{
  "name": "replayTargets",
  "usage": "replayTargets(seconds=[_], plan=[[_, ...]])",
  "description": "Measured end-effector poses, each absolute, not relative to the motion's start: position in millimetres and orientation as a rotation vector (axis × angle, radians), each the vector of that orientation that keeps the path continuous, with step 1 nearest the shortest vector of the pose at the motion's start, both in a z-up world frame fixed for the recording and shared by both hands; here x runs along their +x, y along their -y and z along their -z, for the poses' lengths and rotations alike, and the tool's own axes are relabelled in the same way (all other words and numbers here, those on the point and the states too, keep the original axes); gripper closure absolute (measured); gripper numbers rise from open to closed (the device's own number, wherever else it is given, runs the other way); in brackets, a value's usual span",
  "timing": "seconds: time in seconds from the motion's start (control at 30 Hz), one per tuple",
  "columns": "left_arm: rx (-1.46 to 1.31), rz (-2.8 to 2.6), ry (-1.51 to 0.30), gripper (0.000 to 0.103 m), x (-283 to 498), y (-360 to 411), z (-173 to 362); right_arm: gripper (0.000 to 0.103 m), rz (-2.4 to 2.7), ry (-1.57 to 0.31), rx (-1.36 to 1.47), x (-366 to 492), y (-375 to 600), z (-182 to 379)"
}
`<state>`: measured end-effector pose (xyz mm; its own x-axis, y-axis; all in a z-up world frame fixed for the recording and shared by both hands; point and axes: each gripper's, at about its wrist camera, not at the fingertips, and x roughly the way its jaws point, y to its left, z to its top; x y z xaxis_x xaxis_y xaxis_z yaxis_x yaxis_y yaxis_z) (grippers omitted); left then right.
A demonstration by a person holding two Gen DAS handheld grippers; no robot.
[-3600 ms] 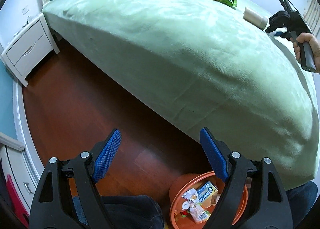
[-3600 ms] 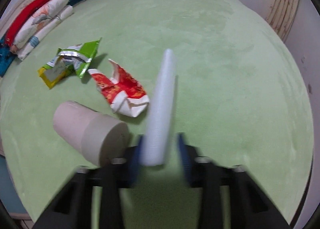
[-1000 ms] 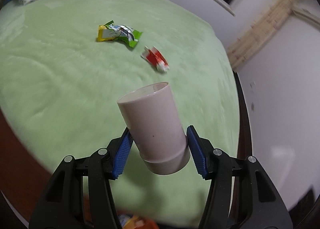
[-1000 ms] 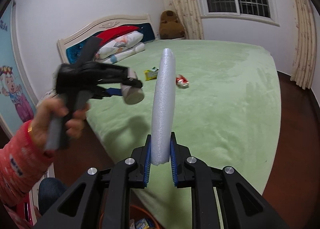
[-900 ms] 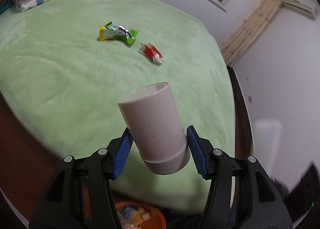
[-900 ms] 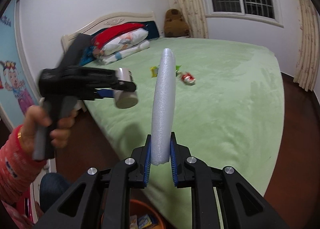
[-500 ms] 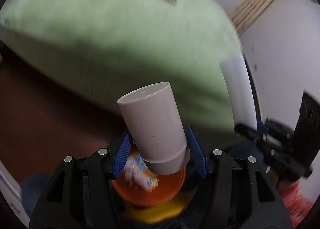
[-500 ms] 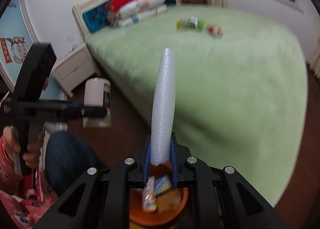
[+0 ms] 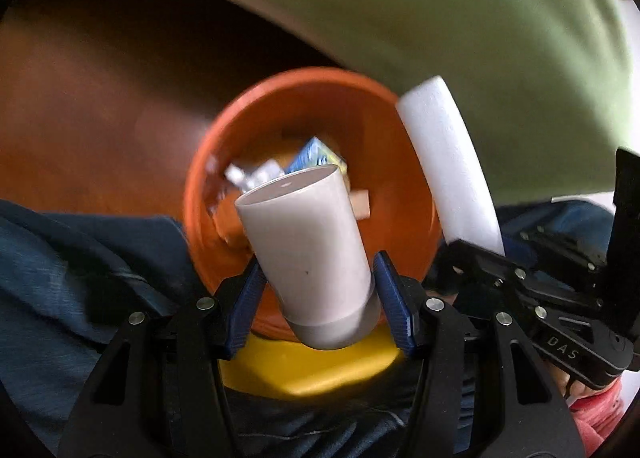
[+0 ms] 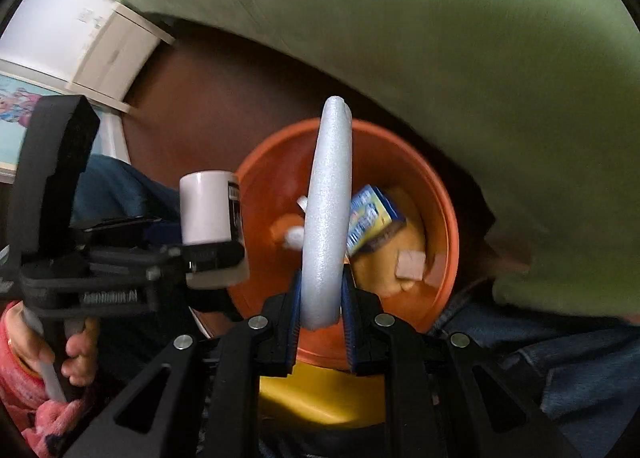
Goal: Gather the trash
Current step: 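Lower the cup and foam stick into the orange bucket and open both tools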
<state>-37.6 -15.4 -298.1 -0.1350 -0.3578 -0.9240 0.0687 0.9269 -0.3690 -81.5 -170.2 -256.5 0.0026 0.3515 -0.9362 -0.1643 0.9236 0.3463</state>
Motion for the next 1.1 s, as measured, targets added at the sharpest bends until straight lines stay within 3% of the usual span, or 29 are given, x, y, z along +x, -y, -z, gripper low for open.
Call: replayTargets(seconds=[0.07,0.1,0.13,0.17,0.37,0.83,1.1], plan=[[-0.204,0.346,-1.709,0.047,-35.9,17.5,310.2,0.076,-0.384,-1.523,0.127,-82.3,168.6,262.0],[-0.194,0.324,-1.726,0.045,-36.3,18.1,315.1,0.051,-0.368,-1.517,0.117,-81.7,169.8,262.4],[-0.186,0.294,-1.748,0.037,-34.1,15.9,320.8,0.039,-0.356,-1.504,0.113,-81.1,172.7,263.4],[-0.183,0.274,-1.75,0.033,-38.4,14.4,324.9,0.036,-0.34,-1.479,0.098,-80.2,174.5,259.2],[-0.156,0.246,-1.73,0.026,-30.1,11.9,325.0,0.034,-0.311,-1.455,0.143,-78.9,187.2,255.5],[-0.08,0.227,-1.656,0.024,-47.3,4.8,302.9,0.031,-0.301,-1.433,0.172,-77.2,191.1,249.2],[-0.025,0.234,-1.504,0.024,-34.7,8.1,253.2,0.031,-0.321,-1.281,0.124,-68.9,192.2,194.0]])
